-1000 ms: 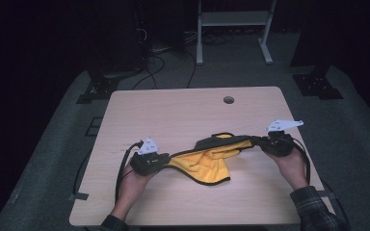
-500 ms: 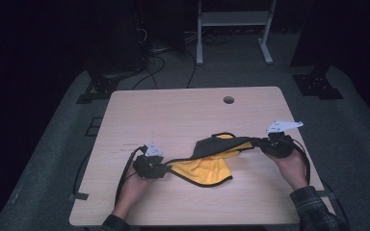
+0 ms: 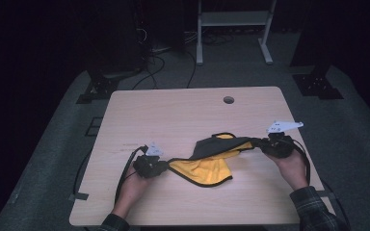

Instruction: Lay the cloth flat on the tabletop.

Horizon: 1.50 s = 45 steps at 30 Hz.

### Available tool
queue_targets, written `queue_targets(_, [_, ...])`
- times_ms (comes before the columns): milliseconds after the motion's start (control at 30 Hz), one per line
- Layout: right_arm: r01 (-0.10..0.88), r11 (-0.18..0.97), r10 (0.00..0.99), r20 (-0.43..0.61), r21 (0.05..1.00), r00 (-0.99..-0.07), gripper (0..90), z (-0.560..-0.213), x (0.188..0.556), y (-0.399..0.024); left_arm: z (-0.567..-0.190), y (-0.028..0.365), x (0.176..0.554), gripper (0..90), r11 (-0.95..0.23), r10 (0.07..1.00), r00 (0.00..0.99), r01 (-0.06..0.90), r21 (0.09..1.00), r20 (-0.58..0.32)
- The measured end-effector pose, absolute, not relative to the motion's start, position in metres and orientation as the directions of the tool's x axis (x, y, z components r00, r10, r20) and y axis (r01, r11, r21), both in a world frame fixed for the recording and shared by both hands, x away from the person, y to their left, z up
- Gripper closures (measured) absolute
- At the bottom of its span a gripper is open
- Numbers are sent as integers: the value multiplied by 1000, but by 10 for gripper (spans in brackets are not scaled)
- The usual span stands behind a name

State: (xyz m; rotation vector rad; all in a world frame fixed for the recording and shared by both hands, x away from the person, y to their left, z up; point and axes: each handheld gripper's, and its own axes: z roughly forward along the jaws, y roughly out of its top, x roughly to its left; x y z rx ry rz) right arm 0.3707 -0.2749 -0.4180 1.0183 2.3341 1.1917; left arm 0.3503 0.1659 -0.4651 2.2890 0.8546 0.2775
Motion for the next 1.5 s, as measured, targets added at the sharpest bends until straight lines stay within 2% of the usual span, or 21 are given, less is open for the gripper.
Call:
queue_targets(133, [446,391,721,33,805,-692,858,-417,370,-275,-463,171,352,849,-542,655,754,507,670,-40])
queue_targets(267, [438,385,717,36,812,-696,858,-413,370,-275,-448,178,352,855,-500,677,736,478,723,-18])
queue_targets(567, [365,372,708,-7,853,-706,859,-382,367,-269,-389,201,366,861,-382,730,683,380,843,23])
queue_targets(867, [286,326,720,-41,901,-693,860,-336,373,-270,-319,201,385,862,-332,754,650,260,907,90])
queue_targets(1200, [188,307,738,-109,933,-665,861,-287,367,-276,-266,200,377,865,-260,760,639,131,957,119])
queue_targets(1500, [126,297,738,-144,946,-659,861,-261,356,-276,-247,202,367,865,-242,758,636,72,967,143])
